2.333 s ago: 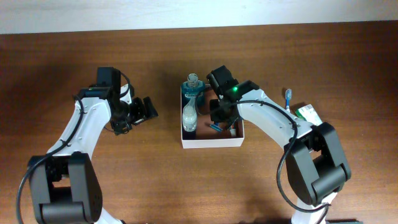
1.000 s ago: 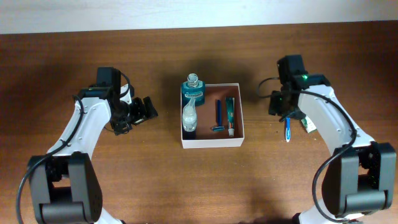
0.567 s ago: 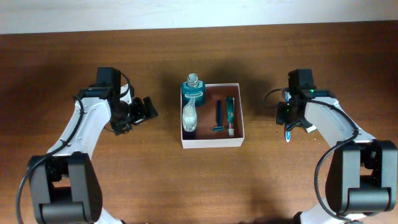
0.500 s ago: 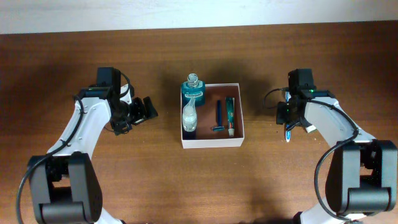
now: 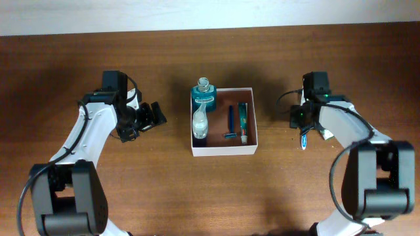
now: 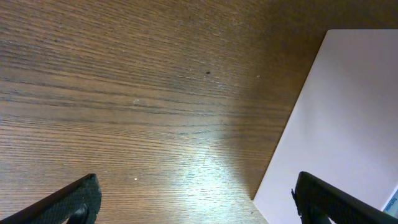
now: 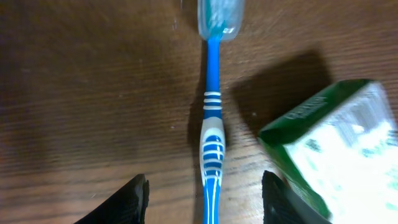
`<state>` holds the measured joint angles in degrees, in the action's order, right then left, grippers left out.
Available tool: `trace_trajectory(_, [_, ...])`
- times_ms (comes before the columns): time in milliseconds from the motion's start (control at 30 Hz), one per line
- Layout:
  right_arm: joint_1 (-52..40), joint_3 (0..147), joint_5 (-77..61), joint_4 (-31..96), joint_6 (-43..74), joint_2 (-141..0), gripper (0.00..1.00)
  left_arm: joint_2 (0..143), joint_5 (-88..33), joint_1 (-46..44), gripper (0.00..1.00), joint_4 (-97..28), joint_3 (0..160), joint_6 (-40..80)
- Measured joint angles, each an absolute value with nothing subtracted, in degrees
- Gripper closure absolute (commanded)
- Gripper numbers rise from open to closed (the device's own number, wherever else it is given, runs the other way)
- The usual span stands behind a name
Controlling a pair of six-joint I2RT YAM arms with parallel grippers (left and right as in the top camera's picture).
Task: Pack container
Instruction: 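Close the right gripper on the toothbrush handle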
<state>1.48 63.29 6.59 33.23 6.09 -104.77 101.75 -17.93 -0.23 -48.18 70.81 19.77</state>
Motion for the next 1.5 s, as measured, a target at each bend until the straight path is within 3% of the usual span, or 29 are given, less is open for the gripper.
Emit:
trace_trajectory(267, [1.5, 63.5, 6.4, 31.0, 6.0, -107.7, 0.48, 101.8, -17.9, -0.2, 0.01, -48.2, 70.8, 19.8])
trace_trajectory(467, [1.4, 63.6, 5.8, 30.8, 6.0, -107.9, 0.75, 101.8, -17.9, -0.2, 0.01, -48.2, 70.8, 19.8])
trace_trajectory(700, [1.4, 63.8, 5.5, 31.3, 6.2, -108.0, 0.85, 101.8, -18.0, -0.2, 0.01, -48.2, 70.8, 19.8])
trace_trajectory(800, [1.4, 63.8, 5.5, 31.6, 6.0, -108.0, 0.96, 101.8, -17.9, -0.2, 0.01, -48.2, 70.8, 19.8])
trace_trajectory(1067, [1.4, 64.0, 5.5, 32.5, 6.2, -108.1, 0.96, 101.8, -18.0, -0.2, 0.01, -48.2, 70.8, 19.8])
trace_trajectory(1500, [-0.8, 78.8, 0.9, 52.6, 6.2, -106.8, 0.96, 101.8, -17.9, -0.2, 0.01, -48.2, 70.8, 19.8])
